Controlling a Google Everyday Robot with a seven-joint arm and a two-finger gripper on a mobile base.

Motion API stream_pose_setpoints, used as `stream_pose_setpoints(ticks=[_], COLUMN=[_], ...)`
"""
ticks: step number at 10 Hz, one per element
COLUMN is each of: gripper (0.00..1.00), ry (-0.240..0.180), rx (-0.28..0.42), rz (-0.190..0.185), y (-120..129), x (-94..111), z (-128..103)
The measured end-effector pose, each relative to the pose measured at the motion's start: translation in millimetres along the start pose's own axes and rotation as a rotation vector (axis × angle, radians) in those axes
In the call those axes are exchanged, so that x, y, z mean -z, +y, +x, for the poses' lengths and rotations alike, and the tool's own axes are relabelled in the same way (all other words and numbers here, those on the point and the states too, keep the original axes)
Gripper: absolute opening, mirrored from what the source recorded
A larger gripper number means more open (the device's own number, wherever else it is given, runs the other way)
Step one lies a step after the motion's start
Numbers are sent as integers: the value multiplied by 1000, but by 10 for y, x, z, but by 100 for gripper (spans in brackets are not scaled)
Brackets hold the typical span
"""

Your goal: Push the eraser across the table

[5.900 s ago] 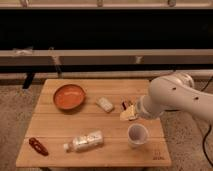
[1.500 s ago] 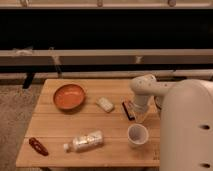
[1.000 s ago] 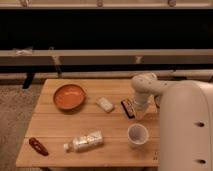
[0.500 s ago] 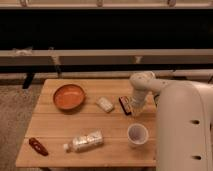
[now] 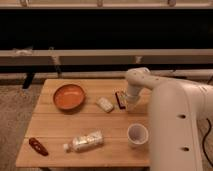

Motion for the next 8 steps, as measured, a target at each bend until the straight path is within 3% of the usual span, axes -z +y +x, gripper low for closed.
stream_pose_setpoints(ticks=[4,8], gripper=[0,0], ry=[-48,-48], rx=[23,30], rz=[-22,-26], y=[71,124], x=[62,65], z=[-571,-614])
